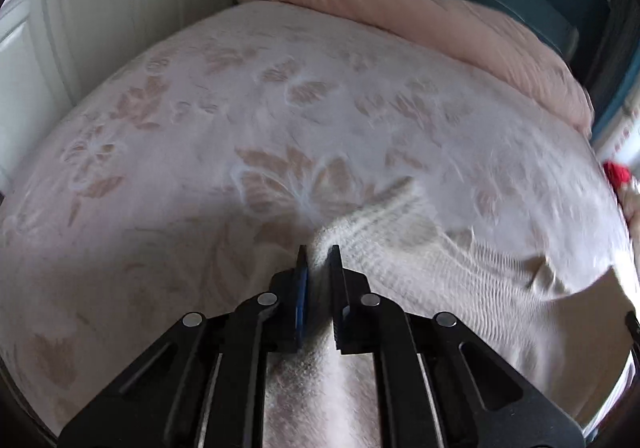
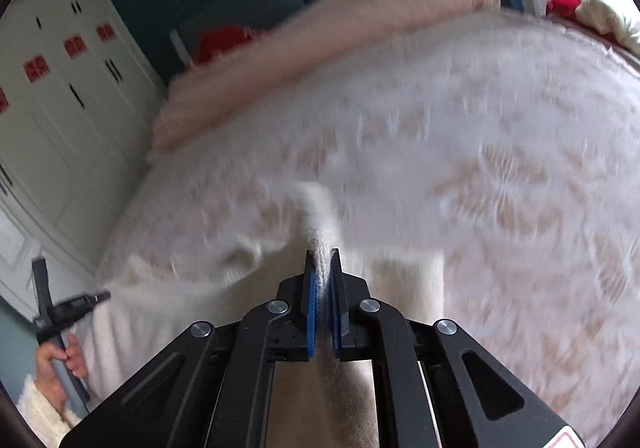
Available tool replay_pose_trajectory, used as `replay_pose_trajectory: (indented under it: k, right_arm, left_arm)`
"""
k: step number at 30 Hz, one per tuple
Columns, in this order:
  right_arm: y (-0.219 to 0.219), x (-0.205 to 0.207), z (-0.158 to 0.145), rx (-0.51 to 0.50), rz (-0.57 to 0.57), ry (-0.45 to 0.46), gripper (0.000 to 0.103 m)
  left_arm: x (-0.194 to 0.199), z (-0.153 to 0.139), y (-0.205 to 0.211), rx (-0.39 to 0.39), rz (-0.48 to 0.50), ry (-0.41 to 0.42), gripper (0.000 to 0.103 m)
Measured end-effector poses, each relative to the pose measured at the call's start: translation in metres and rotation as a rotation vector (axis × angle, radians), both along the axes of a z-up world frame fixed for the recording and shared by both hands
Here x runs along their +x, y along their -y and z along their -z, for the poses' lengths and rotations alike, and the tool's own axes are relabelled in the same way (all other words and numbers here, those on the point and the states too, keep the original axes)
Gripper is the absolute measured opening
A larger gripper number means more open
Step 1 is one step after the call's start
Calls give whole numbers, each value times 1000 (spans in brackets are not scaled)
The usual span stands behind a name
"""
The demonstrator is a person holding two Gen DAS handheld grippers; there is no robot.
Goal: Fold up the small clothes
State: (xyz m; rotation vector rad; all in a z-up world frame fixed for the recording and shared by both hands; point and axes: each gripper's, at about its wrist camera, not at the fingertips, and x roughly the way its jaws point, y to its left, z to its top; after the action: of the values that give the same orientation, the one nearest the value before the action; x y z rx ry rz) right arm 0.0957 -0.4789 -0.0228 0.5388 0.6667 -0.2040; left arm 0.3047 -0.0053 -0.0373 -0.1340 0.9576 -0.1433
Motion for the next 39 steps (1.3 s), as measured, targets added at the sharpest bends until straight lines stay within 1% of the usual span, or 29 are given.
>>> replay_pose_trajectory:
  k: [2,4,5,6,7,8,9,10,11,13,15,16,17,19,20,22,23,25,26,27,28,29,30,31,32,34,37,38,39]
  right_arm:
    - [13,12,22,-14,17,-90,8]
    - [26,20,59,0,48,-251,9]
    - [27,17,61,15,54,-247,12]
    - [24,9,53,6,69,-206,15]
    - [15,-2,39,-53,103,-161,17]
    - [5,-8,27,-101,117,-133,23]
    - [-8,-12,15,-133,104,-93,26]
    - [-24,-15,6,-143,67,-54,26]
    - [-50,-11,-1,-135,-14,-24,26]
    - [-86,4,1,-99,-141,-28,25]
    - [-135,29,19,-5,-307,-46,18]
    - [-155,39,29,13,-363,-62,17]
    - [-178,50,43,-6,-419,-92,16]
    - [-191,59,59,-41,-455,-134,7]
    - [-179,61,66,-74,-426,-152,2]
    - [-132,53,68,-105,-306,-156,1]
    - [-85,40,68,-75,-189,-159,0]
    - [-19,9,66,-55,2,-184,0]
    - [-1,-5,61,-43,56,-187,3]
    - [16,-24,53,-26,105,-183,12]
    - [27,-43,44,-6,131,-156,14]
    - [32,-64,34,4,156,-127,17]
    - [31,-84,27,20,146,-108,30]
    - [24,-98,23,29,126,-104,40]
    - [12,-114,24,35,104,-112,53]
    - [-4,-129,35,49,56,-138,54]
    - [-27,-128,66,113,4,-182,54]
    - [-31,-119,72,128,-1,-194,54]
    - [-35,-116,78,147,3,-200,55]
  left_arm:
    - [12,14,0,27,-16,-57,10]
    - [20,32,4,65,4,-122,13]
    - [16,30,3,57,1,-106,14]
    - [7,21,1,43,0,-61,18]
    - [2,15,1,39,1,-39,22]
    - [-10,2,2,37,6,5,26]
    - [-20,-8,5,25,20,41,36]
    - [-34,-19,12,4,42,86,45]
    - [-42,-24,20,-4,65,105,46]
    - [-54,-24,38,-17,134,99,46]
    - [-60,-11,62,-9,188,57,46]
    - [-61,2,74,19,195,38,46]
    - [-61,11,80,41,190,23,46]
    - [-56,30,83,72,160,-22,47]
    - [-52,38,77,75,132,-41,48]
    - [-45,43,66,58,115,-41,48]
    - [-42,43,61,55,117,-43,48]
    - [-38,45,57,46,132,-47,48]
    - [-37,46,57,46,138,-44,48]
    - [-40,45,59,45,141,-36,48]
    - [-43,41,56,35,144,-30,47]
    - [-51,34,51,13,141,-18,47]
    - [-58,27,43,-6,131,-9,48]
    - [-66,21,34,-24,120,1,50]
    - [-82,13,16,-54,96,10,53]
    - [-100,8,-11,-71,47,10,60]
    - [-124,8,-54,-81,-49,-7,66]
    - [-132,10,-71,-93,-112,-15,68]
    - [-139,12,-83,-115,-165,-11,73]
